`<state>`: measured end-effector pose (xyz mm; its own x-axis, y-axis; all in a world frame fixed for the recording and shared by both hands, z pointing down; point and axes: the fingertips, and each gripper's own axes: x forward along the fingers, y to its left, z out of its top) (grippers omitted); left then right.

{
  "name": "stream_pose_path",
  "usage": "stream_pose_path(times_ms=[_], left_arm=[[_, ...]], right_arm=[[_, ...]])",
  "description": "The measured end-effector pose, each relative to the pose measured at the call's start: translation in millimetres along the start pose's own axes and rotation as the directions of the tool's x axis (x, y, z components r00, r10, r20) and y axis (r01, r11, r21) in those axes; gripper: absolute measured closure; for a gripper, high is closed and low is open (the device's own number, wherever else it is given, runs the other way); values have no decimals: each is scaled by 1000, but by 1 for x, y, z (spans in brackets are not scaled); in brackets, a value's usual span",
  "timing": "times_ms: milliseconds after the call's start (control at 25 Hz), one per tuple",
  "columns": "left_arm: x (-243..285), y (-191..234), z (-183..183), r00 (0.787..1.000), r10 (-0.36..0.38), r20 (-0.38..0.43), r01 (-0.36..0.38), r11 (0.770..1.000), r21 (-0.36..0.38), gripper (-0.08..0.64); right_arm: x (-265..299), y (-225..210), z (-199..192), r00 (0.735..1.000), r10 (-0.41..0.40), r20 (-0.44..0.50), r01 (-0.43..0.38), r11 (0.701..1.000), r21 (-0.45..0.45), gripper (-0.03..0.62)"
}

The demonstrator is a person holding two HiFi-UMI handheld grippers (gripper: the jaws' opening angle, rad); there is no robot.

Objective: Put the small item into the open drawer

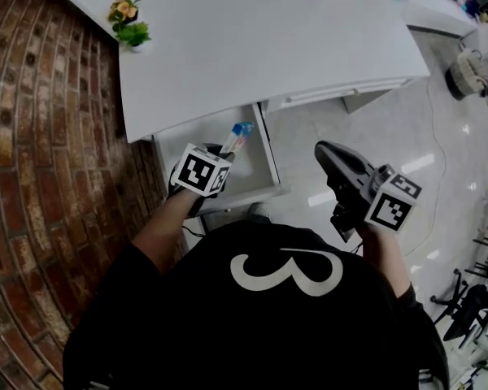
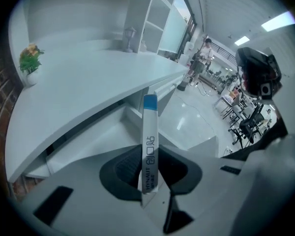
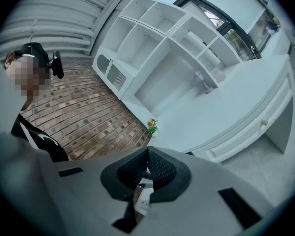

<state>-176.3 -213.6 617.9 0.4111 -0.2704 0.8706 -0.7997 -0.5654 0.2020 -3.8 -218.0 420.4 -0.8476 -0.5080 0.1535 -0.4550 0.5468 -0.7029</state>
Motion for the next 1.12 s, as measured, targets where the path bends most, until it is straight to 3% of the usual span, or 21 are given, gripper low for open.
stream_pose_path(times_ms=[240, 400, 760, 1120], left_arm=[[36, 16, -15, 995, 9, -101, -5, 999, 35, 472], [55, 36, -24, 985, 62, -158, -55, 997, 51, 472], [97, 35, -38, 974, 46, -223, -33, 998, 60, 472], [102, 39, -34, 962, 104, -252, -80, 992, 102, 471]], right_arm=[[-10, -5, 5, 999, -38, 16, 38, 999, 1, 581], [-19, -13, 3, 997, -78, 20, 78, 997, 13, 581], [-22, -24, -13, 993, -116, 6, 115, 992, 51, 581], [-25, -25, -16, 992, -130, -12, 130, 990, 49, 581]])
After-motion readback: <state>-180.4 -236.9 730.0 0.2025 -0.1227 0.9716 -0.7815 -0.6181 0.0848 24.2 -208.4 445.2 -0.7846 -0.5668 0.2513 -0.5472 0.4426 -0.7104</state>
